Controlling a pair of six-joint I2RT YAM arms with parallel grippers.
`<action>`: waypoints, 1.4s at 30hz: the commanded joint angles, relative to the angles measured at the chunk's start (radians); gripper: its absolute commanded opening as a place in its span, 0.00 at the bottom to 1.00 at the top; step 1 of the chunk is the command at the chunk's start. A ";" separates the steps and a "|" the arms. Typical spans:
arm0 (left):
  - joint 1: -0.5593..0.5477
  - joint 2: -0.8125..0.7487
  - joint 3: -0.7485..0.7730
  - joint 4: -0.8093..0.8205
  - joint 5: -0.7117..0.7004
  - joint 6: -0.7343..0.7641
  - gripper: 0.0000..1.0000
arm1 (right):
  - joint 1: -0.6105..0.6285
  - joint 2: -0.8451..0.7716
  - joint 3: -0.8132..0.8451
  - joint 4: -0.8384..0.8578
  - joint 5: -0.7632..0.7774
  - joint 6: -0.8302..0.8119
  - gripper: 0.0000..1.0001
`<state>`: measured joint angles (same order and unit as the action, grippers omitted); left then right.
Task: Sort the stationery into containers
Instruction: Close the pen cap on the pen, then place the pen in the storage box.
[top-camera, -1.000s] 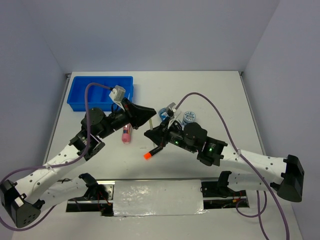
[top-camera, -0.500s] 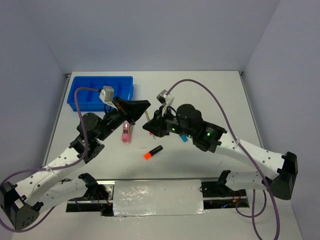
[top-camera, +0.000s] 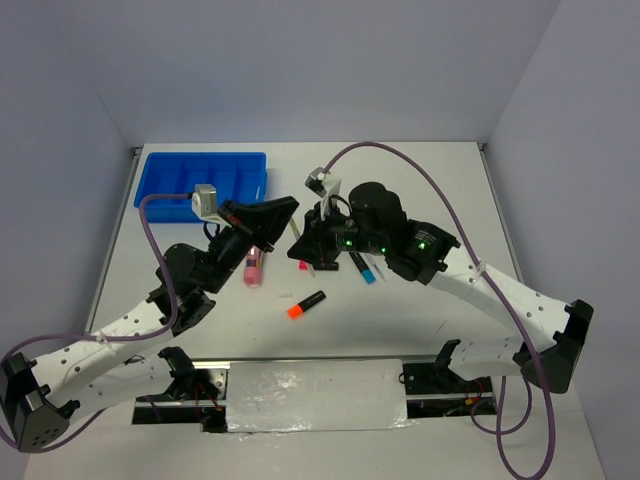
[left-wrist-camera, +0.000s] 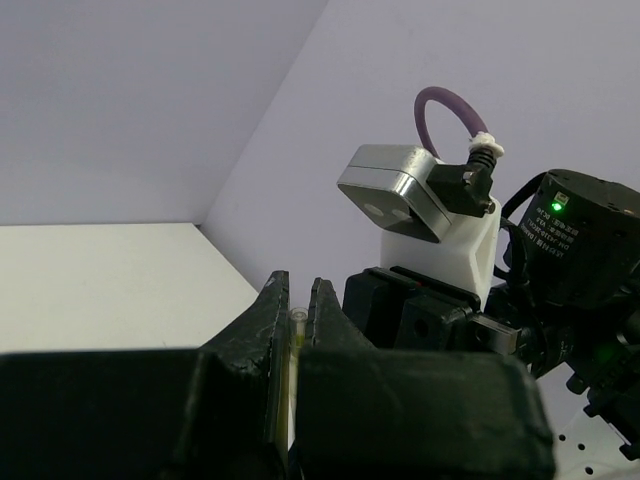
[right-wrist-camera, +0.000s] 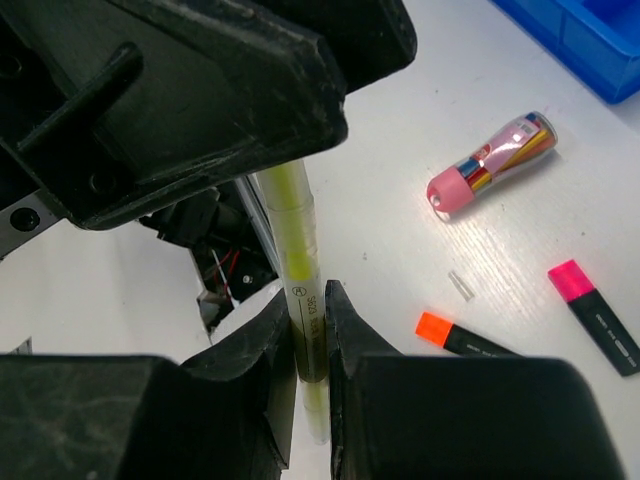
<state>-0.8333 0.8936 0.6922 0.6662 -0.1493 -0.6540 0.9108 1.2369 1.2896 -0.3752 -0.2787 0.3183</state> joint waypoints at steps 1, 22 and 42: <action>-0.101 0.036 -0.089 -0.313 0.271 0.007 0.00 | -0.079 -0.040 0.117 0.504 0.173 0.065 0.00; -0.101 0.004 0.115 -0.524 0.057 0.086 0.00 | 0.043 -0.105 -0.274 0.601 0.047 -0.045 0.12; 0.453 0.687 0.708 -0.742 -0.213 0.453 0.00 | -0.164 -0.453 -0.681 0.357 0.397 0.116 1.00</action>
<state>-0.4618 1.4925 1.3331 -0.1551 -0.4107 -0.3115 0.7521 0.8387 0.6140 -0.0120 0.0875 0.4374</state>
